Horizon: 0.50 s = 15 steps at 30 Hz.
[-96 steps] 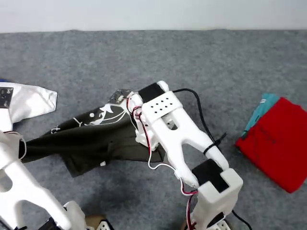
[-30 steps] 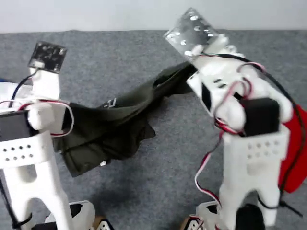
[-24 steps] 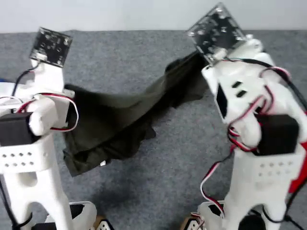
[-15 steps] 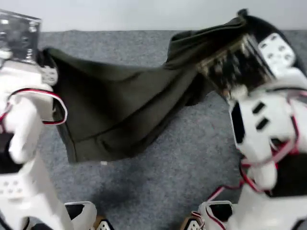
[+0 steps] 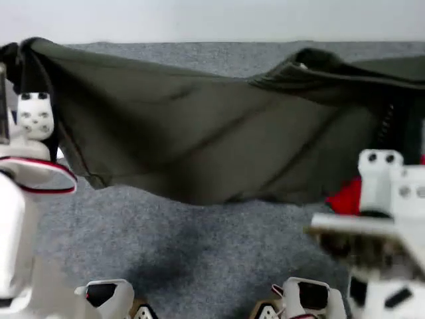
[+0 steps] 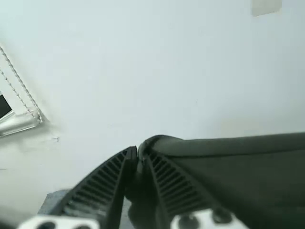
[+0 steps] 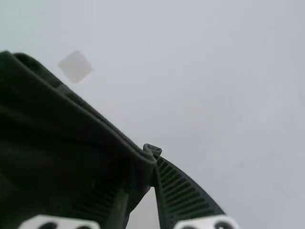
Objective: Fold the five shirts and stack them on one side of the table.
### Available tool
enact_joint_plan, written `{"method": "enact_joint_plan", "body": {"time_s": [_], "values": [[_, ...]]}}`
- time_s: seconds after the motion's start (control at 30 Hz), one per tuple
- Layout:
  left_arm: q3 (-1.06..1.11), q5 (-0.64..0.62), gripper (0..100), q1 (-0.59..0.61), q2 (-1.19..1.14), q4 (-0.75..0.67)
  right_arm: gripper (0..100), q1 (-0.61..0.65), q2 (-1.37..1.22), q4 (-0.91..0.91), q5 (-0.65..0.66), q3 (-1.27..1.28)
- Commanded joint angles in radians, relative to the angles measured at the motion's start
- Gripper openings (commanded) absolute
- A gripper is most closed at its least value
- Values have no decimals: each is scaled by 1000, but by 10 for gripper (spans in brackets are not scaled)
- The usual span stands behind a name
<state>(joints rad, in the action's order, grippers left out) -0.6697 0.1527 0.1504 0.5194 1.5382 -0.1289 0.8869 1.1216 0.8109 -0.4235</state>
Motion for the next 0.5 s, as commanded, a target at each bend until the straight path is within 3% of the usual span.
{"method": "enact_joint_plan", "body": {"time_s": [0.0,0.23,0.37,0.47], "values": [[-81,0,5,3,14,40,10,-64,41,-28,18,-49],[-285,75,5,-2,14,110,10,-154,113,-90,41,-49],[-306,127,5,-2,14,215,10,-165,122,-170,46,-49],[-308,170,5,3,29,207,10,-165,120,-208,48,-49]]}}
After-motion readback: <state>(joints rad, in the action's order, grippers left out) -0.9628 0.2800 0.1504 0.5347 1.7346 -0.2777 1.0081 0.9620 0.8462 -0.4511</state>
